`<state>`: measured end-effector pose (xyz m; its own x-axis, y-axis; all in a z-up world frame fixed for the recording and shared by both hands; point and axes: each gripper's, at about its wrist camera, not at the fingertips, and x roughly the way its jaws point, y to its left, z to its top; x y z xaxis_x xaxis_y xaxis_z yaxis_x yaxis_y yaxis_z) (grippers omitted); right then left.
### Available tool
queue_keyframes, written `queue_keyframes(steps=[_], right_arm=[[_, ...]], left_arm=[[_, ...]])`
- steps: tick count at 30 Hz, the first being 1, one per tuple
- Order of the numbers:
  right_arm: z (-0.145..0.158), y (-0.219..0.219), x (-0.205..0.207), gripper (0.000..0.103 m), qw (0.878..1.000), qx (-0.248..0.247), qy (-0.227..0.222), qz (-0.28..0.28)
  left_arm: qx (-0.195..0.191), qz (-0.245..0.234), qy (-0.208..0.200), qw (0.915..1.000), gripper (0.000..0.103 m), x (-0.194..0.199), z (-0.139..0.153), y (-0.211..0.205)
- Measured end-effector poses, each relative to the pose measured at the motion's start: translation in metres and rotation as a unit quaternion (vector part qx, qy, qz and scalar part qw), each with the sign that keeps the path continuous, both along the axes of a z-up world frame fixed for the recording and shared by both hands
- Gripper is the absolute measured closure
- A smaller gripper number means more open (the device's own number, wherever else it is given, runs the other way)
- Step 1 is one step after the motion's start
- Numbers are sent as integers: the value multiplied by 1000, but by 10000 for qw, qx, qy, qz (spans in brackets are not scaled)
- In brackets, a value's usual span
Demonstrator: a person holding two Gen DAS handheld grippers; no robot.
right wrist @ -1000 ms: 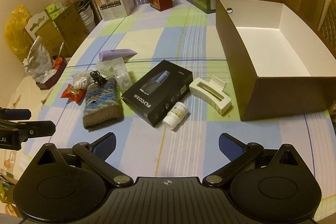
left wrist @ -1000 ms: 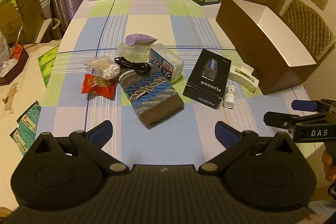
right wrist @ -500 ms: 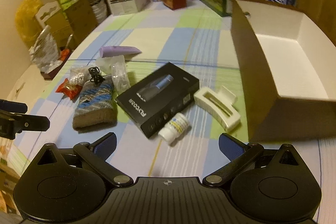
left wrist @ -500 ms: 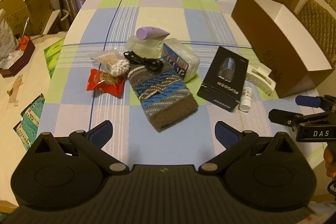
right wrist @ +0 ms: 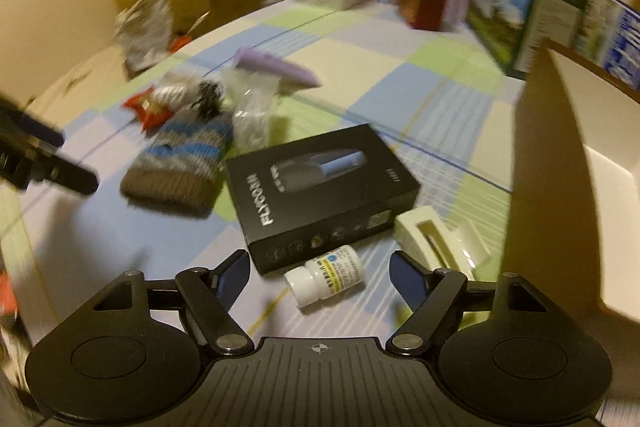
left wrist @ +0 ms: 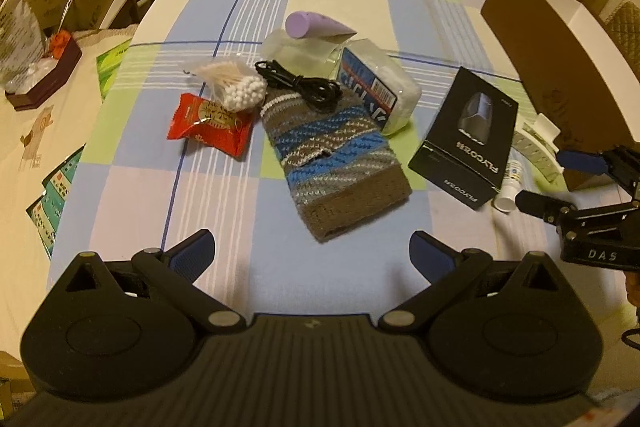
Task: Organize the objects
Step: 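Grasp the white pill bottle with the right tool while the left tool grasps the knitted pouch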
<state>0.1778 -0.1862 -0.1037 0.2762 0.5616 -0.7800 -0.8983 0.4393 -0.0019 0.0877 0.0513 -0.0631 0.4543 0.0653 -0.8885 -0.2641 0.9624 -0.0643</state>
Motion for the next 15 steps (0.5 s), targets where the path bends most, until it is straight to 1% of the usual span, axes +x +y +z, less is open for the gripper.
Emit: queue_keyframes(steps=[3, 7, 10, 12, 15], right_arm=[[-8, 4, 4, 31, 9997, -145, -48, 197], [-16, 7, 9, 36, 9992, -215, 8, 338], [-21, 8, 10, 43, 9990, -264, 22, 369], [-24, 9, 11, 54, 9990, -282, 61, 335], [-21, 3, 13, 55, 9995, -141, 226, 182]], left_arm=[[13, 67, 44, 10000, 1, 4, -4, 0], [0, 155, 71, 9999, 1, 8, -8, 1], [-8, 203, 99, 9997, 1, 12, -11, 1], [-24, 223, 120, 9997, 1, 16, -13, 1], [-36, 260, 115, 9996, 1, 20, -16, 1]])
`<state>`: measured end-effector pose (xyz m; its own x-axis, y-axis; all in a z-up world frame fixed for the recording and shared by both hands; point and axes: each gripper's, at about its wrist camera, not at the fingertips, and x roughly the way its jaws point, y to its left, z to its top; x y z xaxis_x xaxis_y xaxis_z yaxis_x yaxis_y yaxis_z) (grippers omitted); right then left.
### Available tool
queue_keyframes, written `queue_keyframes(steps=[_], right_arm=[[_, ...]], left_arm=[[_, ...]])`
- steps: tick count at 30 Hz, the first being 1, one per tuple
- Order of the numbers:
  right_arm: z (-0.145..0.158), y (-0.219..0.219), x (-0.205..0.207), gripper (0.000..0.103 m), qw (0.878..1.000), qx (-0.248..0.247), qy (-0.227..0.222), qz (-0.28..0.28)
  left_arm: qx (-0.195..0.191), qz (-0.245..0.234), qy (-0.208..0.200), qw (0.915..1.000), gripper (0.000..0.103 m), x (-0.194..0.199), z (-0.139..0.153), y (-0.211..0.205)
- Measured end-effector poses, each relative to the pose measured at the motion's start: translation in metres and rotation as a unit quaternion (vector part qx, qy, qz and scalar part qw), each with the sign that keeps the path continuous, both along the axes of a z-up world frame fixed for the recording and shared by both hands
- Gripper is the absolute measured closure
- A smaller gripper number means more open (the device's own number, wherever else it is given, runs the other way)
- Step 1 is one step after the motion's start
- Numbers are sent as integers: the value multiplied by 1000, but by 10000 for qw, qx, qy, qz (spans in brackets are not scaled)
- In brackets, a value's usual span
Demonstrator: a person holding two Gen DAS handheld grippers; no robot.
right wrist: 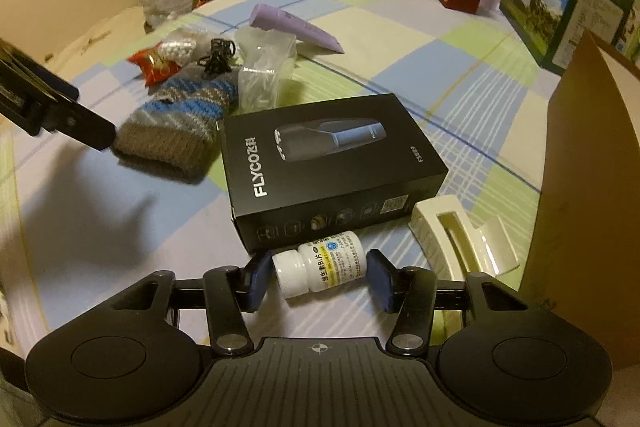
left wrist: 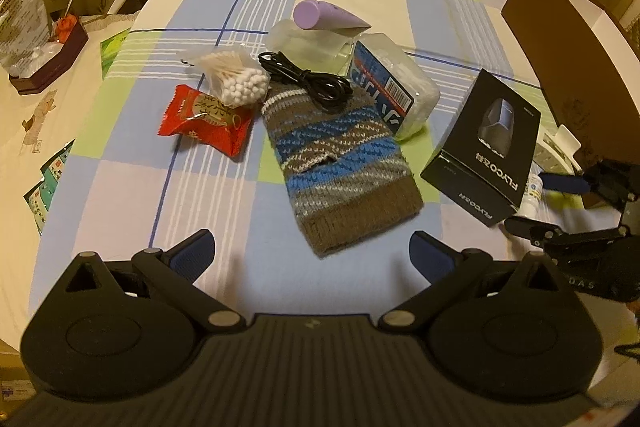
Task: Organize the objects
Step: 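Grasp the white pill bottle with the right tool while the left tool grasps the knitted pouch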
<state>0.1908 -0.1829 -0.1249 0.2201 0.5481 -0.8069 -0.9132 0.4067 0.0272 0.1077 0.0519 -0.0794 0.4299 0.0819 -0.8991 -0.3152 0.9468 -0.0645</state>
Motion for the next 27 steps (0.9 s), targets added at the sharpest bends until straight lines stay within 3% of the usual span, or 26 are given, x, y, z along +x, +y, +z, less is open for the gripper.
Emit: queue_keyframes(steps=[12, 23, 27], right_arm=[[30, -31, 12, 55, 9830, 520, 599, -1656], [49, -39, 11, 55, 9744, 828, 729, -1961], [49, -39, 9, 55, 9748, 807, 740, -1943]], left_arm=[[-220, 282, -81, 9993, 1, 30, -19, 0], [-95, 520, -163, 9985, 1, 66, -38, 7], [-50, 431, -123, 9990, 9, 74, -46, 7]])
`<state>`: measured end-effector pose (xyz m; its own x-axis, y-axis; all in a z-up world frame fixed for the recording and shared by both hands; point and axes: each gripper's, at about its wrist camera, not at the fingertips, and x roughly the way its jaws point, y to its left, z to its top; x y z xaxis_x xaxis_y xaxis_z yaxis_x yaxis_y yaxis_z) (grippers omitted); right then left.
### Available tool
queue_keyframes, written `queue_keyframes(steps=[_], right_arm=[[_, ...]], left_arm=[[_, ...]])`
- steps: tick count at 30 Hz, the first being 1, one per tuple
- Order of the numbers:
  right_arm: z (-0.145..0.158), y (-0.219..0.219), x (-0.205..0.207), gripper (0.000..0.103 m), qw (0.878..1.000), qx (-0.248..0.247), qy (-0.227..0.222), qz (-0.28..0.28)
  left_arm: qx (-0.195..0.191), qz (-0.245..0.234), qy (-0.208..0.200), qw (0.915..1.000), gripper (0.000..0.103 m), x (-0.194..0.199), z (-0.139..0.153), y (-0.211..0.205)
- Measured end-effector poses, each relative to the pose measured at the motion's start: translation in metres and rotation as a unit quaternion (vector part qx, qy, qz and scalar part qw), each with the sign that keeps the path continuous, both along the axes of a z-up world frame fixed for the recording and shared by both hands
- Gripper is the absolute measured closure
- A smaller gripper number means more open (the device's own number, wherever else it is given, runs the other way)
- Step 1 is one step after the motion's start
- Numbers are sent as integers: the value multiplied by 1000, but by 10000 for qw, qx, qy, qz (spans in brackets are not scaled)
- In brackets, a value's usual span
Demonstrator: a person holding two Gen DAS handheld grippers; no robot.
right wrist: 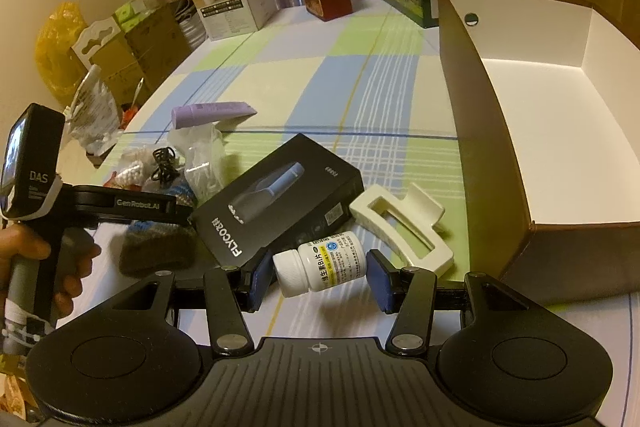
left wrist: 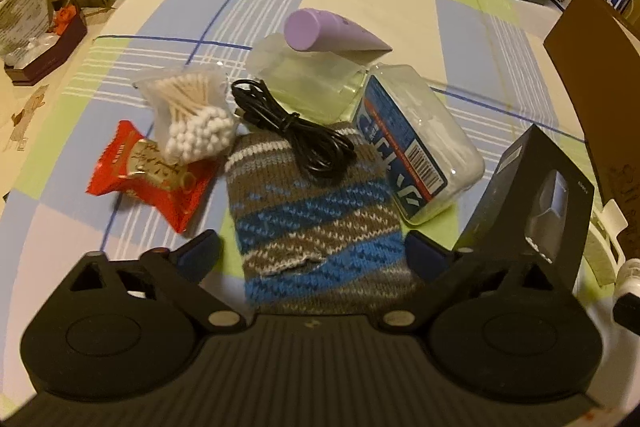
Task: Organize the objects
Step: 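Grasp the white pill bottle with the right tool while the left tool grasps the knitted pouch, then carry the pouch and pill bottle into the open box and release both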
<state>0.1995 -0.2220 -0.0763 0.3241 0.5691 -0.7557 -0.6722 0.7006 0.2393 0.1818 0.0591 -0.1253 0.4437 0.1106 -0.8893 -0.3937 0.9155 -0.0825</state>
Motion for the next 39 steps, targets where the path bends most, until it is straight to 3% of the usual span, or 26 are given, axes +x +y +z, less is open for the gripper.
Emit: queue_keyframes(steps=[1, 4, 9, 11, 18, 26, 33, 39], right_arm=[[0, 0, -1, 55, 10000, 5, 3, 9], [1, 0, -4, 55, 10000, 25, 13, 46], [3, -1, -9, 55, 9999, 66, 64, 105], [5, -2, -11, 55, 9998, 89, 75, 134], [21, -12, -20, 55, 9994, 250, 28, 229], [48, -30, -22, 55, 9985, 469, -176, 197], [73, -63, -7, 55, 9967, 626, -486, -163], [90, -102, 20, 55, 9925, 648, -792, -667]], left_arm=[[66, -30, -22, 10000, 11, 0, 0, -1], [196, -237, -128, 9994, 29, -3, 2, -5], [182, -446, -265, 9985, 68, -16, 9, -8], [140, -534, -234, 9982, 74, -23, 12, -9], [-51, -722, -200, 9972, 77, -59, 30, -18], [20, -1124, -664, 9914, 77, -80, 82, -44], [-48, -1668, -1116, 9796, 77, -62, 120, -87], [-136, -2274, -1426, 9632, 77, -30, 139, -138]])
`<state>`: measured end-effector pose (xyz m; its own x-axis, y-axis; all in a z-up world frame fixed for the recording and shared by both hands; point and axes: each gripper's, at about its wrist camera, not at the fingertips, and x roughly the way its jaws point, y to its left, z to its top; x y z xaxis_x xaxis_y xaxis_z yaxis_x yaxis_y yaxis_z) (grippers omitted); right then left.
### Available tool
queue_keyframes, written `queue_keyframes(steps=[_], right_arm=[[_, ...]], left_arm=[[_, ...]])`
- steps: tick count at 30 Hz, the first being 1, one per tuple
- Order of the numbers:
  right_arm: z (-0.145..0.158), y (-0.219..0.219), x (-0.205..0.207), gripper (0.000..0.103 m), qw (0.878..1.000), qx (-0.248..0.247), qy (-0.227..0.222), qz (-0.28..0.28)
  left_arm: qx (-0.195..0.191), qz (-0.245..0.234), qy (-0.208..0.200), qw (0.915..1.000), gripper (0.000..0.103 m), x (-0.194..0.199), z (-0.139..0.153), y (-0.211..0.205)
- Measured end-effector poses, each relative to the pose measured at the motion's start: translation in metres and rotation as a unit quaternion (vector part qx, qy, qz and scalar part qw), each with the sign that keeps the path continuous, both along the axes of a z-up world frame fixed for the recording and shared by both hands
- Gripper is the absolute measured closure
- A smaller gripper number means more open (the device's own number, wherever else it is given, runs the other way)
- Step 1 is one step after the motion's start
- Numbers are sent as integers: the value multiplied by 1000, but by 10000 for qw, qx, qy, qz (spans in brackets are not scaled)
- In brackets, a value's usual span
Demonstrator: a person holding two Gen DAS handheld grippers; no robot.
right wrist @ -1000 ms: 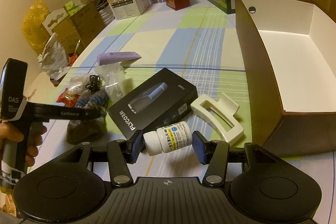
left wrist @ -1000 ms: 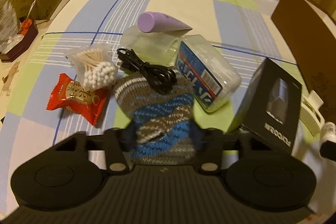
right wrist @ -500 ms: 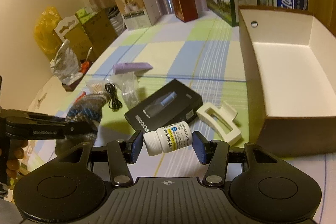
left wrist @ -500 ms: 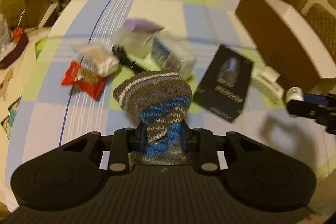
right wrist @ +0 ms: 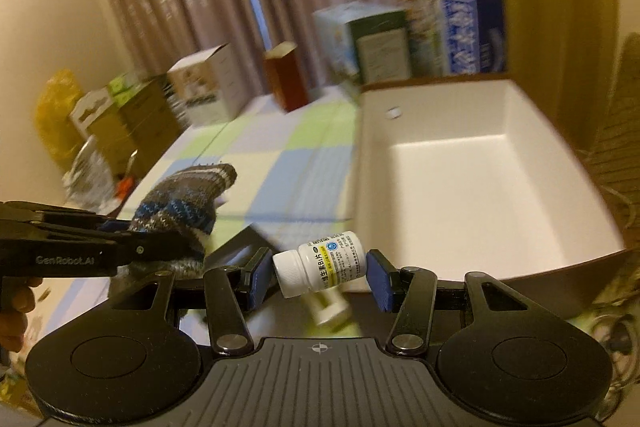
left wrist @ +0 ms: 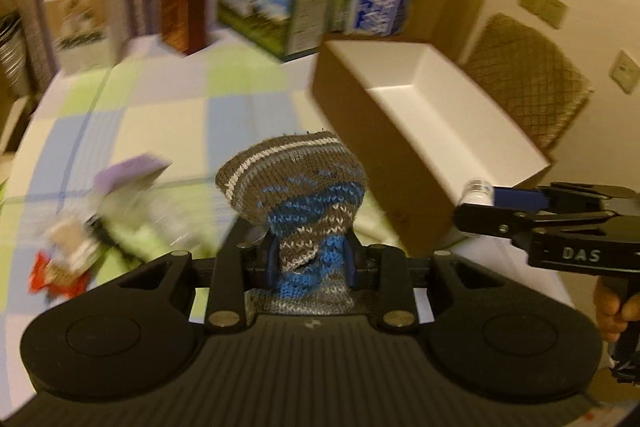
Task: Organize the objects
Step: 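Carry the pouch and pill bottle into the open box and release both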
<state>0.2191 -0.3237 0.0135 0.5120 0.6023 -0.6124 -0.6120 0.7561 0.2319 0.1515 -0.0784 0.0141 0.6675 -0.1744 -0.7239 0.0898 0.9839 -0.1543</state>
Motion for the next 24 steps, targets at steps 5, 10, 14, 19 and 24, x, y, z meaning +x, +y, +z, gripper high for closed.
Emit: queue_keyframes(steps=[5, 10, 14, 19, 24], right_arm=[[7, -29, 25, 55, 9992, -39, -193, -349], [3, -50, 53, 55, 9981, -235, -264, -500], [-9, -61, 75, 55, 9974, -454, -158, -545], [-22, -74, 97, 55, 9961, -711, -59, -528], [-37, -77, 117, 55, 9942, -970, 160, -446]], left_arm=[[-89, -428, -187, 9989, 77, 28, 10, -42], [-65, -793, -343, 9962, 77, 58, 16, -89], [-112, -923, -223, 9954, 77, 85, 12, -119], [-68, -921, 67, 9957, 76, 116, -7, -145], [-65, -907, 362, 9952, 76, 138, -26, -159]])
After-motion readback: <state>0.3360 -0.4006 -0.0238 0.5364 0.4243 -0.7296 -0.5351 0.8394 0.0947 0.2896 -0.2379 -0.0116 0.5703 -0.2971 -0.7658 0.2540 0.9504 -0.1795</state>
